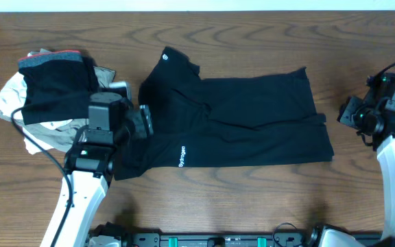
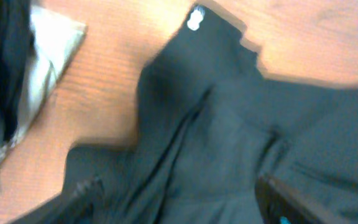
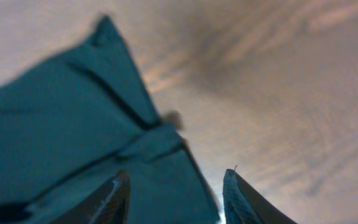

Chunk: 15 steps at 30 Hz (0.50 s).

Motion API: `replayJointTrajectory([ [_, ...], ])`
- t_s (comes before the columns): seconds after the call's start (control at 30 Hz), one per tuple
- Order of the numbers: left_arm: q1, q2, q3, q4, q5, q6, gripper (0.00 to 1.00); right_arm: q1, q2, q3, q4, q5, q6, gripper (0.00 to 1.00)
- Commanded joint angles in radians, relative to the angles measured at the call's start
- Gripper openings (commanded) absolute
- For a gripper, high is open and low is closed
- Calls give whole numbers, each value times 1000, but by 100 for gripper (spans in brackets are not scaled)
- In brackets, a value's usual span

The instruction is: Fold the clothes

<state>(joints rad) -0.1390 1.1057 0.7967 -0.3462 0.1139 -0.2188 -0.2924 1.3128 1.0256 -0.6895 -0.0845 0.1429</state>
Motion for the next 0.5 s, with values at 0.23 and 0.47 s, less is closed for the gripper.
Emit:
replayJointTrajectory([
  [0.23, 16, 501, 528, -83, 139, 127, 90, -8, -17, 3, -35, -88, -56, 48],
  [0.47, 78, 916, 937, -190, 254, 149, 90, -8, -17, 3, -55, -89, -68, 48],
])
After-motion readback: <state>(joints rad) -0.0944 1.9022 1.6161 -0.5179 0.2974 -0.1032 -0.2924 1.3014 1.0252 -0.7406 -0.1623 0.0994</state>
